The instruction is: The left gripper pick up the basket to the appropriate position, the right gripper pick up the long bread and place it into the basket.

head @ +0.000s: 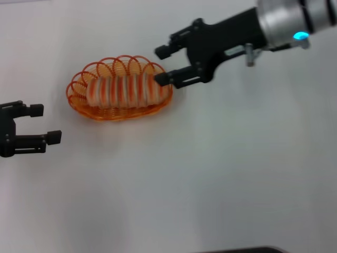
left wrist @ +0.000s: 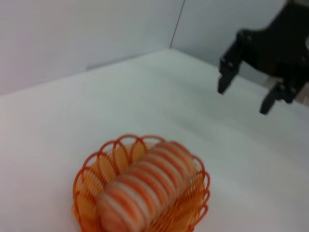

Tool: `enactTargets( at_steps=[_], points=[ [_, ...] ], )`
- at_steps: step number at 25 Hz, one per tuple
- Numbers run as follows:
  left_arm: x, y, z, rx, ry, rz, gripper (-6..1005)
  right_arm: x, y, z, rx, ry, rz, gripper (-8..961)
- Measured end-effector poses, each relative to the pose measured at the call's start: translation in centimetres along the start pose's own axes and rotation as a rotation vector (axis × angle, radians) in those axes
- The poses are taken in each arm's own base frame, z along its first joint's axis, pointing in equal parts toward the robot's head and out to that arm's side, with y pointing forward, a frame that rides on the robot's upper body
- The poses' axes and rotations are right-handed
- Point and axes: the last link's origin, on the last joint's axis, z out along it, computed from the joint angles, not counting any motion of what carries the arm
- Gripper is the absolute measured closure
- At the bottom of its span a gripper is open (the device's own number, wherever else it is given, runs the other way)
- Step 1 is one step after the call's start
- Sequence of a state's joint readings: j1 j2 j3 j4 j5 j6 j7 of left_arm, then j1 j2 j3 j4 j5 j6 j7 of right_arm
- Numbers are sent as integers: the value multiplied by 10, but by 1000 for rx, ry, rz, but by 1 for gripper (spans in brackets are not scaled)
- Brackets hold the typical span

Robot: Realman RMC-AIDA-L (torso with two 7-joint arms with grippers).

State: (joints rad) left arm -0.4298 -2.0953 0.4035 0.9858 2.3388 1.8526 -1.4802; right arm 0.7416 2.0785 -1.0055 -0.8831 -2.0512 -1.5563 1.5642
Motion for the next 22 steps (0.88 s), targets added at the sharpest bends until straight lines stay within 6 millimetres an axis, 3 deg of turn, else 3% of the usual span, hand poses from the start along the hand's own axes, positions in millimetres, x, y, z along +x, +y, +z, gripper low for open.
enactTargets(
  at_steps=[12,18,22],
  points=[
    [-2,3,-4,-7,32,-9,127,103,49,-72,133,-106,192,363],
    [-7,2,0,4,38,-20,128,137,79,-91,188,-139,258,364],
    [-11,-1,5,21,38,-22,128,147,87,-98,211,-137,284,363]
  ],
)
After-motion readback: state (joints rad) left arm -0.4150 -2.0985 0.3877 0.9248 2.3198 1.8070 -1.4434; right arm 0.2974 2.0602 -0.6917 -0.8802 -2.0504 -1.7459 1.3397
